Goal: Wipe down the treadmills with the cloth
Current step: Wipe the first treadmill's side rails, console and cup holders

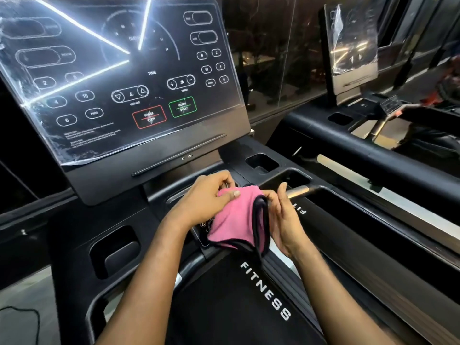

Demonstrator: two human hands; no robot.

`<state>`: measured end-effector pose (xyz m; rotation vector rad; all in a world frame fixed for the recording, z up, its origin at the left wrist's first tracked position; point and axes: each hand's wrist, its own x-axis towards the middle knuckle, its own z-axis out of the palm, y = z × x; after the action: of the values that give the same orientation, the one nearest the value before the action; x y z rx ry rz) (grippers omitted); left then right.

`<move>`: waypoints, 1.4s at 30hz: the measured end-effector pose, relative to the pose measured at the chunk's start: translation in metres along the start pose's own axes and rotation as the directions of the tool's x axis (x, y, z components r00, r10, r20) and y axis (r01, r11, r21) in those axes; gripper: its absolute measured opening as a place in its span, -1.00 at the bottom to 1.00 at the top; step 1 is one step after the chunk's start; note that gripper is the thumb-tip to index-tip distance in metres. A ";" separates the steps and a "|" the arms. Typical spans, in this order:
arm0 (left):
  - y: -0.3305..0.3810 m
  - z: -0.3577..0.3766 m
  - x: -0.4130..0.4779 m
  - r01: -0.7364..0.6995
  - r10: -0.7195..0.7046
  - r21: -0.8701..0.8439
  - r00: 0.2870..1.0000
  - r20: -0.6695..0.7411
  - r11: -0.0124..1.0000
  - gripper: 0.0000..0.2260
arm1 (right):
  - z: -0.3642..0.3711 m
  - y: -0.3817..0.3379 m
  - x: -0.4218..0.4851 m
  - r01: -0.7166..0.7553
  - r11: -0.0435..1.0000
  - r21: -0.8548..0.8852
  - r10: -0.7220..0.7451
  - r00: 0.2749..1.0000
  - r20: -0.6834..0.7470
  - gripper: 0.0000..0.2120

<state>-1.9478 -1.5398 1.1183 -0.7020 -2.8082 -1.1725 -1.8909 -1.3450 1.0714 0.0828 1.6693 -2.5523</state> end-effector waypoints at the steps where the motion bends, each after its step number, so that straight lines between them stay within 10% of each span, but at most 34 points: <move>1: 0.003 0.000 0.002 -0.011 0.011 0.016 1.000 -0.014 1.000 -0.90 | -0.003 0.002 -0.001 0.018 0.999 -0.042 -0.018 1.000 0.006 -0.24; 8: -0.003 -0.005 0.018 0.010 -0.007 0.067 0.999 -0.050 0.998 -0.81 | -0.016 0.002 0.011 0.044 0.891 -0.453 -0.088 0.993 -0.075 -0.78; 13: -0.062 -0.005 0.005 0.177 -0.155 0.063 0.952 -0.262 0.982 -0.95 | -0.004 -0.023 0.008 0.074 0.596 -0.800 -0.486 0.826 -0.286 -0.67; 19: -0.136 0.013 -0.026 0.473 -0.435 0.060 0.847 -0.307 0.879 -0.88 | 0.049 0.094 -0.008 0.269 0.264 -0.926 -0.304 0.935 0.185 -0.50; 26: -0.174 0.035 -0.059 0.369 -0.325 0.088 0.891 -0.316 0.925 -0.76 | 0.050 0.132 0.015 0.410 0.071 -0.909 -0.325 0.871 0.367 -0.36; 31: -0.188 0.040 -0.070 0.260 -0.219 0.110 0.931 -0.291 0.959 -0.68 | 0.040 0.139 0.002 0.228 0.303 -0.925 -0.366 0.924 0.108 -0.43; 36: -0.195 0.042 -0.069 0.257 -0.221 0.119 0.941 -0.255 0.959 -0.60 | 0.077 0.155 -0.001 0.400 0.120 -0.909 -0.352 0.873 0.338 -0.35; 42: -0.197 0.044 -0.070 0.260 -0.223 0.115 0.939 -0.264 0.959 -0.59 | 0.055 0.161 -0.016 0.183 0.243 -0.953 -0.379 0.922 0.080 -0.31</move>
<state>-1.9590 -1.6597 0.9412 -0.1857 -2.7830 -0.9833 -1.8578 -1.4585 0.9483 -0.1170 3.2204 -1.1758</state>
